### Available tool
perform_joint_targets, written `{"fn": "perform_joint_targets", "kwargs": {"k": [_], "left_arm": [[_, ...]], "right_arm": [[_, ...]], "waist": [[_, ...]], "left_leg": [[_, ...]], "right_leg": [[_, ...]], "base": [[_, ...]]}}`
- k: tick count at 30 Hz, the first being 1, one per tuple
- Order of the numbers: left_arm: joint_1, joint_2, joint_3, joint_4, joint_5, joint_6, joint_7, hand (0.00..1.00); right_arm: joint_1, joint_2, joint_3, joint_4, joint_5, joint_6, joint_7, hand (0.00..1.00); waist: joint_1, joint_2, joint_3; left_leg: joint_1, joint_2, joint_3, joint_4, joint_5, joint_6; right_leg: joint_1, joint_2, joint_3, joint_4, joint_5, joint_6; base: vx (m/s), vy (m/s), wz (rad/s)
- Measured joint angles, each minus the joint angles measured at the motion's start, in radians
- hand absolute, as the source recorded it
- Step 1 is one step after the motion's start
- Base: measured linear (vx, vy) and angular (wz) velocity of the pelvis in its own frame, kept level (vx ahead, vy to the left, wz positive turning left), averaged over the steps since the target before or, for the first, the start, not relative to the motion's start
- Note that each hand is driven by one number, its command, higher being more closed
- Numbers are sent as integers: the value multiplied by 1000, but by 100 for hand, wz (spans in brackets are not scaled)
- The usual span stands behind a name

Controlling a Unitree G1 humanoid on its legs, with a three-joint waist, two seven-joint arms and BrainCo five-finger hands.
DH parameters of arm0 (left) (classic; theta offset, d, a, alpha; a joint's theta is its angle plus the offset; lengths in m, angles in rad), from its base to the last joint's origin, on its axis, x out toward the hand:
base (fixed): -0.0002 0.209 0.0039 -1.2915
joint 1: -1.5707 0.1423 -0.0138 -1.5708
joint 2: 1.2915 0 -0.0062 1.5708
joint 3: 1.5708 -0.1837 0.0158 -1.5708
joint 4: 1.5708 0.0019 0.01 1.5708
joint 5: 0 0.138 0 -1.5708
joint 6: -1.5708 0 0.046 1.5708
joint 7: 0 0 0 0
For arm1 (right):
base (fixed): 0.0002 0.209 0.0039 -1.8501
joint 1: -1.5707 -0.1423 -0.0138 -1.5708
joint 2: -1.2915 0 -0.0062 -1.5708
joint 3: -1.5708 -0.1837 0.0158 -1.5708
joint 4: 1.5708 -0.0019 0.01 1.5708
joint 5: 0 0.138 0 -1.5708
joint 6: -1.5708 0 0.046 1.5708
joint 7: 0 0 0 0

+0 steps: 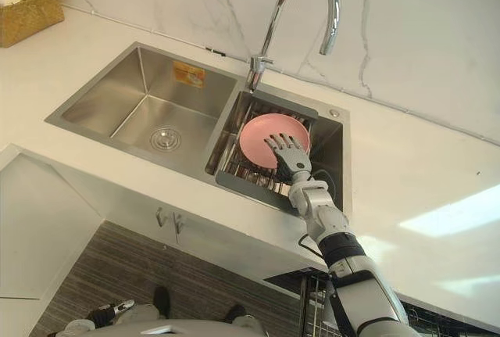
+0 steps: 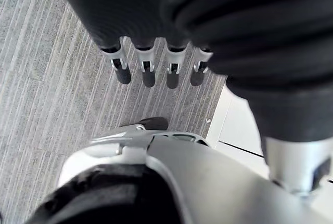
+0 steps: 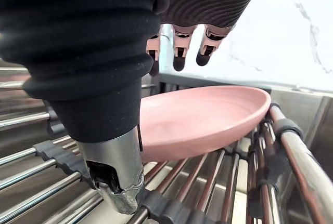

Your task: Walk over to the sink, pick up the cup, carry it to the dishwasher, place the cup inside the dishwasher, then close the dishwasher door

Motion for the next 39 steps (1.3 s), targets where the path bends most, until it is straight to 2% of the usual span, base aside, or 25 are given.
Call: {"fn": "perform_joint_targets", "kwargs": {"k": [4, 7, 11, 15, 20, 25, 29, 39], "left_arm": [[-14, 2, 0, 0, 0, 0, -3, 0], [-38, 2, 3, -2, -2, -8, -16, 0], [-41, 3, 19, -2, -2, -8, -18, 0], [-53, 3, 23, -2, -3, -13, -21, 0], [-68, 3, 31, -2, -6, -26, -32, 0], [-74, 2, 33, -9, -13, -42, -37, 0], [-77, 3, 31, -7, -13, -49, -36, 0], [-87, 2, 16, 0, -42, -70, -36, 0]], "right_arm": [[-49, -2, 11, 69, -5, 30, -8, 0], [-73, -3, 15, 106, 9, 52, -40, 0], [-109, -10, 33, 144, 40, 73, -37, 0], [-145, -19, 33, 154, 64, 100, -35, 0], [-184, -31, 32, 193, 67, 115, -47, 0], [-219, -48, 31, 234, 102, 122, -122, 0], [-225, -72, 33, 236, 143, 115, -212, 0], [-268, -131, 48, 217, 194, 94, -255, 0]], "waist": [[23, -5, 8], [38, -8, 44], [42, -19, 58], [44, -17, 82], [54, -13, 113], [57, -1, 128], [55, 11, 139], [46, 43, 166]], "left_leg": [[-18, 0, -5, 5, 0, 1], [-39, 0, -25, 30, 3, 8], [-53, 2, -27, 57, 2, 6], [-75, 6, -28, 74, -15, 3], [-103, 8, -30, 97, -27, 3], [-138, 10, -31, 131, -33, 9], [-165, 11, -36, 146, -34, 12], [-204, 15, -50, 157, -26, 19]], "right_leg": [[-11, 0, -9, -1, 0, 0], [-16, 1, -26, 0, 3, 3], [-16, 1, -27, 1, 6, 2], [-32, 0, -25, 11, -1, -7], [-41, -1, -18, 14, -6, -2], [-70, -2, -2, 19, -5, -5], [-97, -7, 10, 30, 6, -17], [-131, -7, 10, 40, 8, -19]], "base": [[24, -1, 6], [60, -19, 16], [20, -9, 5], [-34, 8, 0], [-85, 20, 3], [-16, 14, 1], [-5, 5, 1], [-20, 4, 2]]}}
